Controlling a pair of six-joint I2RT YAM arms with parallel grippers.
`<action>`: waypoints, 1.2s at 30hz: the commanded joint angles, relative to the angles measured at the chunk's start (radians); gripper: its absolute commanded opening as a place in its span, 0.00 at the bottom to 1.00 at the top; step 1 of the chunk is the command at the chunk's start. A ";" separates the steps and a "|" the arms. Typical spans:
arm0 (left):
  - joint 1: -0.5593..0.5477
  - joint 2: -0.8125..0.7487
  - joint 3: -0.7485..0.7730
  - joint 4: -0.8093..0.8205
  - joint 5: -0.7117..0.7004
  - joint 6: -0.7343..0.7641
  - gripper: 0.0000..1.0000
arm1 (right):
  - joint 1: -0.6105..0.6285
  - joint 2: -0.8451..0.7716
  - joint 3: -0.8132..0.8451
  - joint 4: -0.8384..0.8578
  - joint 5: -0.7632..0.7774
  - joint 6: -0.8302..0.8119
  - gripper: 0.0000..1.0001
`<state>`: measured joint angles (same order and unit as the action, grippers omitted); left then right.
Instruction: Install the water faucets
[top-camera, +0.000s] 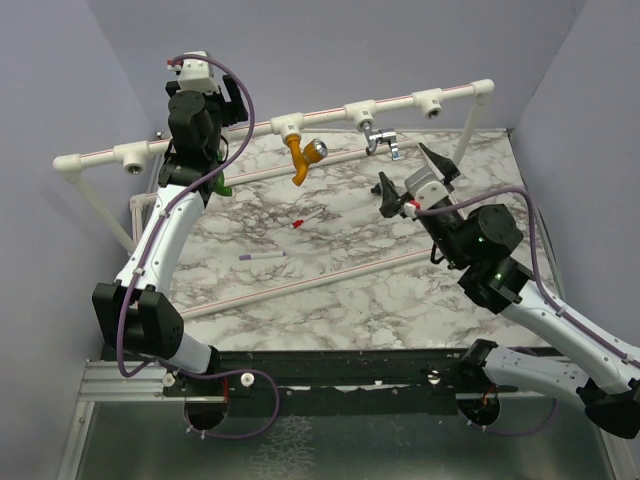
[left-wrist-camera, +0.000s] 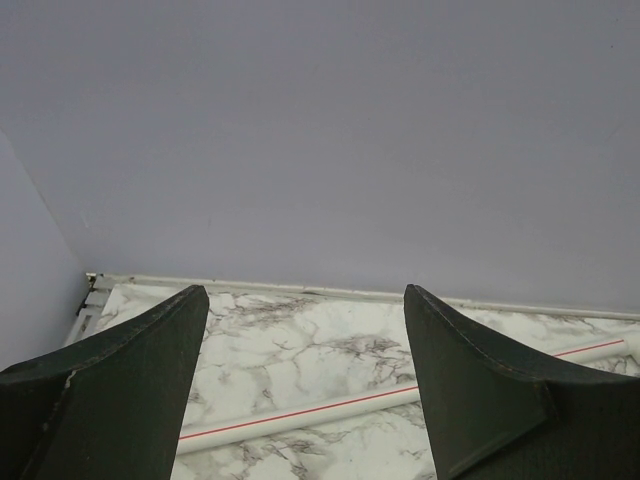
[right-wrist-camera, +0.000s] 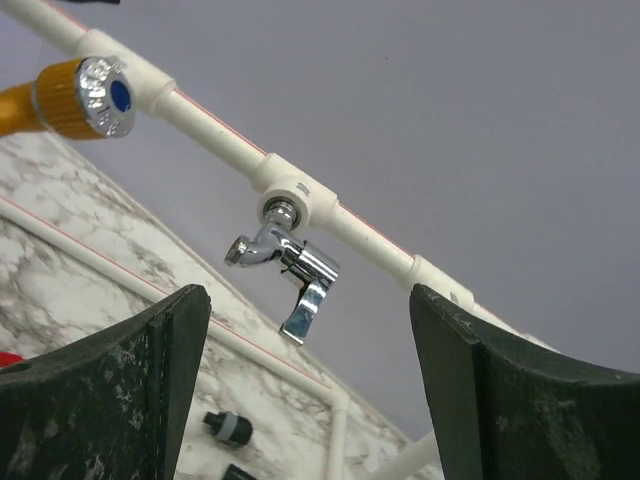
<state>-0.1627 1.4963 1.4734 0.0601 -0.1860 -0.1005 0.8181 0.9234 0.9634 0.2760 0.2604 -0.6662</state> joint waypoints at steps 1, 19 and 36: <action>0.022 0.091 -0.079 -0.270 0.032 0.007 0.80 | 0.002 0.057 0.042 -0.083 -0.129 -0.314 0.85; 0.022 0.104 -0.080 -0.271 0.025 0.012 0.80 | 0.002 0.324 0.080 0.128 0.003 -0.836 0.85; 0.021 0.103 -0.079 -0.272 0.034 0.007 0.80 | -0.025 0.439 0.138 0.123 0.088 -0.851 0.67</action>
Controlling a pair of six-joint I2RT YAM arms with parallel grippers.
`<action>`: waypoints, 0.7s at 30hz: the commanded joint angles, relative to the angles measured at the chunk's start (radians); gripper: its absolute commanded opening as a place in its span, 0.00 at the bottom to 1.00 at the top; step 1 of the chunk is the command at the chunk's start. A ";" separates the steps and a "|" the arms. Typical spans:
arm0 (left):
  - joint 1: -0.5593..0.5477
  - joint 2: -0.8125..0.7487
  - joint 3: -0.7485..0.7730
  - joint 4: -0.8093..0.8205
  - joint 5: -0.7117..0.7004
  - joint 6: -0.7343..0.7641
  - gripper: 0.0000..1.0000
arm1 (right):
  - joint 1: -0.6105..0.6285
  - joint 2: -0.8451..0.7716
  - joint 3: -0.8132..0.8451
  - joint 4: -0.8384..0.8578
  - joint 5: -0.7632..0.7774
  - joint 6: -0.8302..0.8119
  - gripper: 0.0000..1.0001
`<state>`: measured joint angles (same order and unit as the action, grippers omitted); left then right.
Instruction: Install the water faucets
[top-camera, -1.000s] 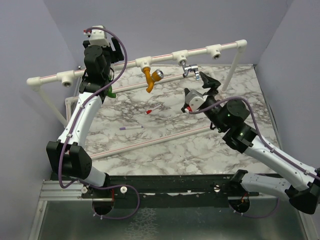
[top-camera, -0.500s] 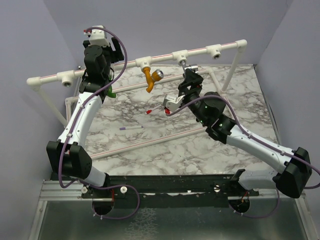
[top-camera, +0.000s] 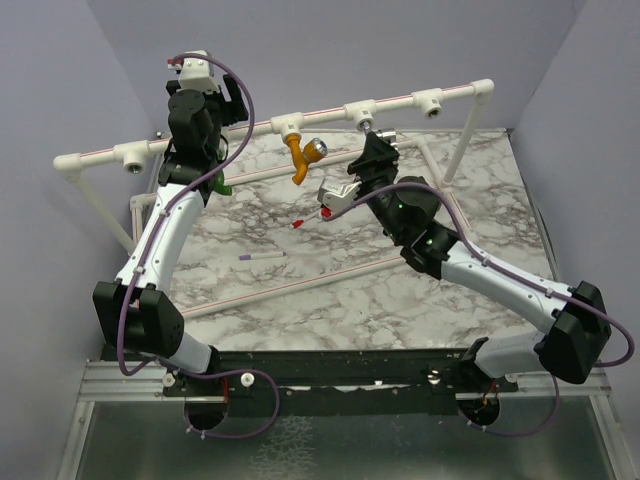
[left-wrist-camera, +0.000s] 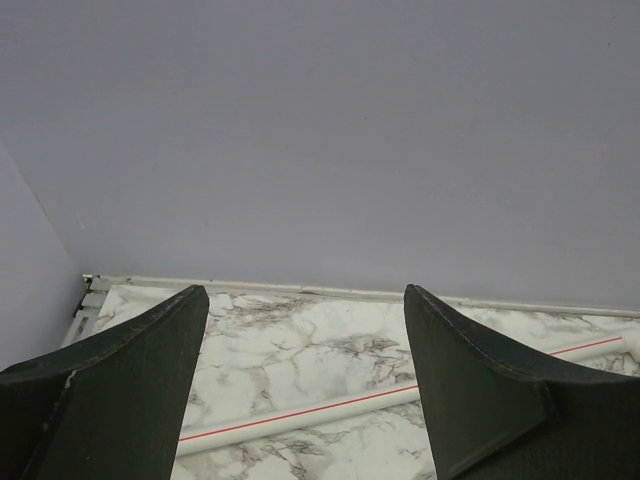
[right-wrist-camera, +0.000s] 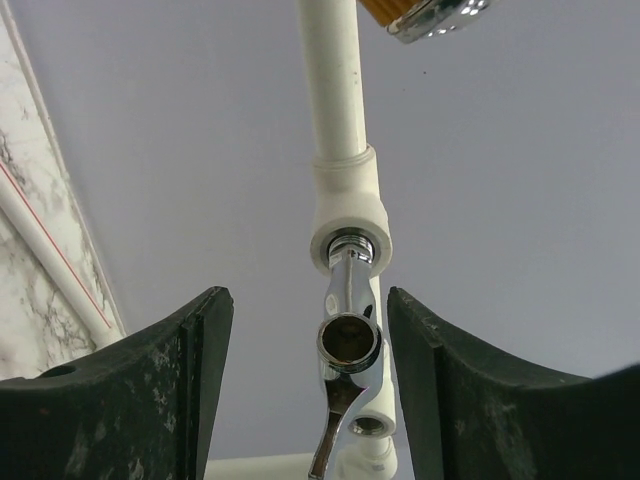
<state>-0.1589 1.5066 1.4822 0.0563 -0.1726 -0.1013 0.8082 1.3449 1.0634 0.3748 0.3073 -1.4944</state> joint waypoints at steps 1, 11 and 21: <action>0.018 0.092 -0.088 -0.268 0.021 0.008 0.80 | -0.020 0.020 0.039 0.028 0.046 -0.022 0.66; 0.018 0.092 -0.088 -0.267 0.022 0.004 0.80 | -0.045 0.047 0.049 0.058 0.055 0.006 0.54; 0.017 0.092 -0.088 -0.268 0.024 0.003 0.80 | -0.053 0.075 0.082 0.086 0.056 0.060 0.18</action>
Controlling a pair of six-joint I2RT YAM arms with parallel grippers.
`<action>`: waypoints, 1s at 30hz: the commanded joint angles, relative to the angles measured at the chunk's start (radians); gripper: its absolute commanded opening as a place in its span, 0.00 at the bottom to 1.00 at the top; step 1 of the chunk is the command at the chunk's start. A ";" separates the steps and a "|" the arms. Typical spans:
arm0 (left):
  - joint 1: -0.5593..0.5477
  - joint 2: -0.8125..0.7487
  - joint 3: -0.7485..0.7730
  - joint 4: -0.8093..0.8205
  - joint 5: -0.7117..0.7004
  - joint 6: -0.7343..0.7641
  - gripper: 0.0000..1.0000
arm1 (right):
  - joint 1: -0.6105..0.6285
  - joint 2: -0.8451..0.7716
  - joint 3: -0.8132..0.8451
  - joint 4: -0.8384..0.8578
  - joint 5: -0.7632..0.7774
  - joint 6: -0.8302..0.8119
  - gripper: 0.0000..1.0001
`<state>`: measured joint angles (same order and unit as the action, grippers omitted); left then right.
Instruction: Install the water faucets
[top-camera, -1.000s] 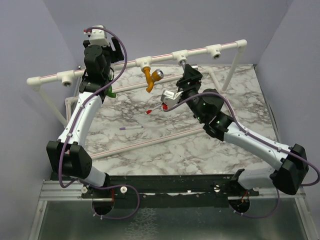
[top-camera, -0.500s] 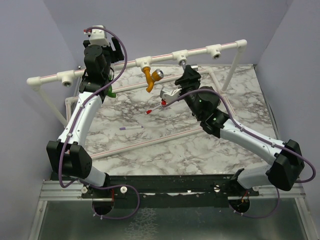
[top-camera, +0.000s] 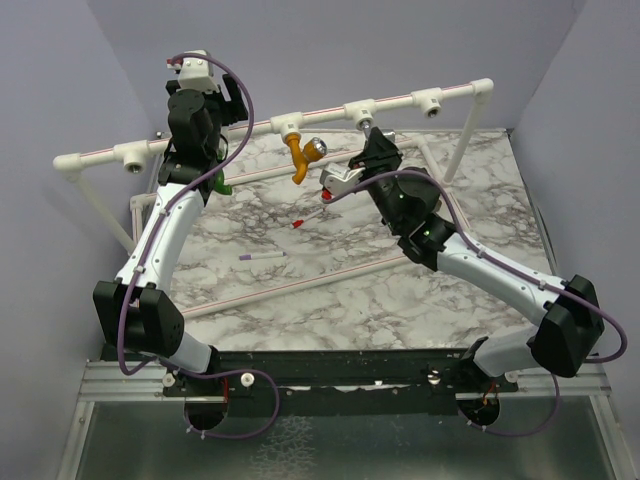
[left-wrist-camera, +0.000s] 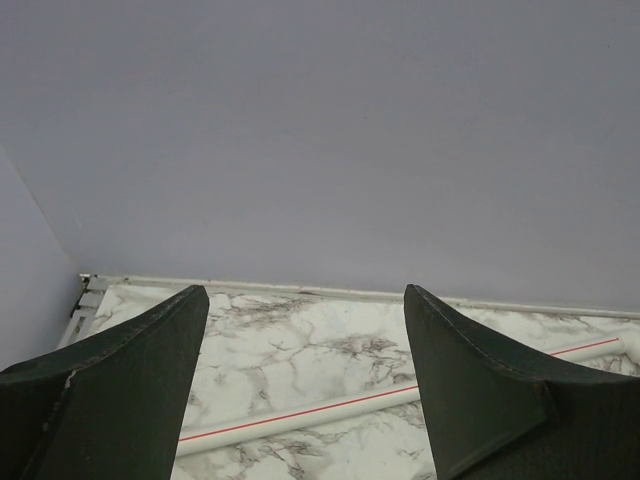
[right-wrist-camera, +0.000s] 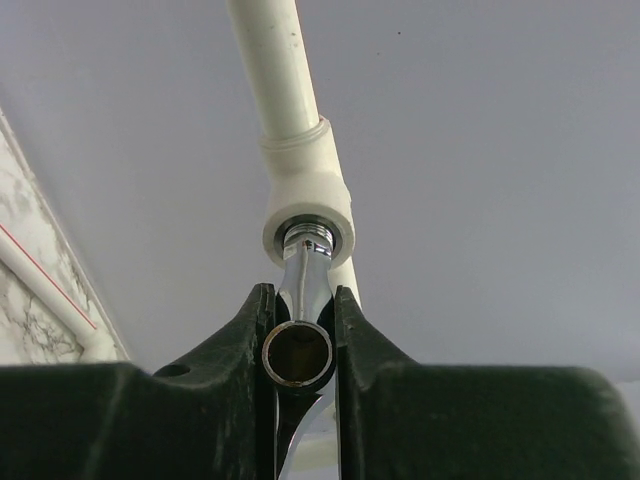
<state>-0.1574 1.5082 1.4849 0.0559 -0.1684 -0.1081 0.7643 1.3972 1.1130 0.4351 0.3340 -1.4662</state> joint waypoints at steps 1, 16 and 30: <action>0.015 0.091 -0.091 -0.268 0.019 0.010 0.80 | -0.010 0.022 0.034 0.025 0.030 0.046 0.13; 0.015 0.095 -0.091 -0.268 0.023 0.006 0.80 | -0.010 0.002 -0.031 0.168 0.046 0.564 0.01; 0.016 0.101 -0.086 -0.271 0.034 -0.001 0.80 | -0.009 -0.003 -0.012 0.203 0.132 1.144 0.01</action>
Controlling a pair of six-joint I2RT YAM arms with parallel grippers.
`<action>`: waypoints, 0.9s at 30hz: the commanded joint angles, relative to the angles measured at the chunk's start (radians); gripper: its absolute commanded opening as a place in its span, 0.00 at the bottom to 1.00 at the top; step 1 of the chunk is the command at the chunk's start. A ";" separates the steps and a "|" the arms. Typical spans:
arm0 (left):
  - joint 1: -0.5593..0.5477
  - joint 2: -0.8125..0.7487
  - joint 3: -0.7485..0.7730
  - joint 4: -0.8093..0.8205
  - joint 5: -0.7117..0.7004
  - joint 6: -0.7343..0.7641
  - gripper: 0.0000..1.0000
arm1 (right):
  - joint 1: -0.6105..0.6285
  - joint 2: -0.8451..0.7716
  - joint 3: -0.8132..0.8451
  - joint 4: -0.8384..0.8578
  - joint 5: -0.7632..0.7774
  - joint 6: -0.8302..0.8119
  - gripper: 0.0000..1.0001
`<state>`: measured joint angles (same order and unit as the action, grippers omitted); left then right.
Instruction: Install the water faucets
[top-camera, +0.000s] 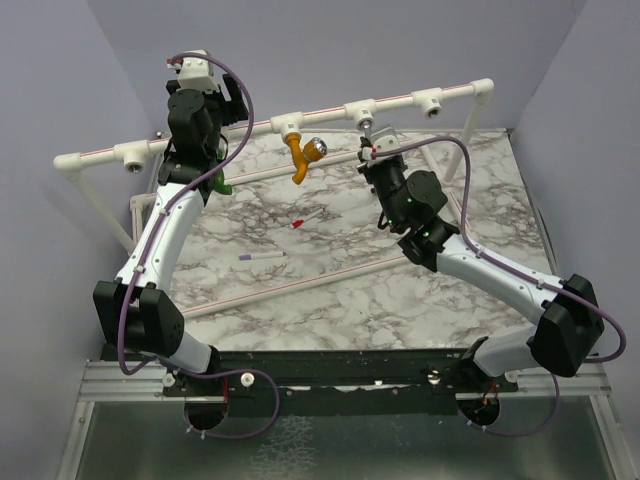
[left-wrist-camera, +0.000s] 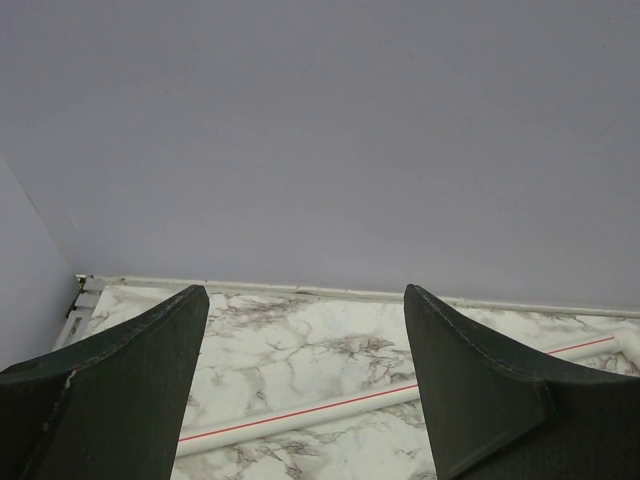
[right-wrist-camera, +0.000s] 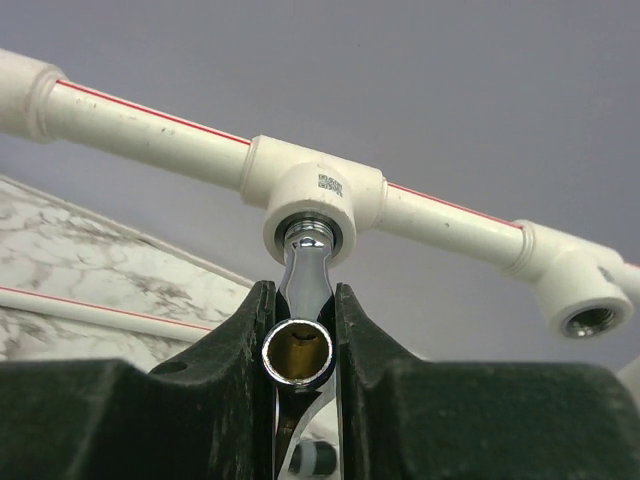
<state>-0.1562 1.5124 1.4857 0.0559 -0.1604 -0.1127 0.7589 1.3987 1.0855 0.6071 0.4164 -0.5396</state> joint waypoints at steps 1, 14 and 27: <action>0.015 0.097 -0.087 -0.271 0.027 0.003 0.80 | -0.004 -0.004 0.020 0.026 0.053 0.250 0.01; 0.015 0.097 -0.085 -0.272 0.031 0.001 0.80 | -0.004 -0.039 0.047 -0.088 0.168 0.813 0.01; 0.015 0.097 -0.086 -0.274 0.028 0.002 0.80 | -0.004 -0.068 0.025 -0.190 0.216 1.418 0.01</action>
<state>-0.1543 1.5143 1.4891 0.0418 -0.1490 -0.1196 0.7513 1.3666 1.1225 0.4564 0.5858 0.6231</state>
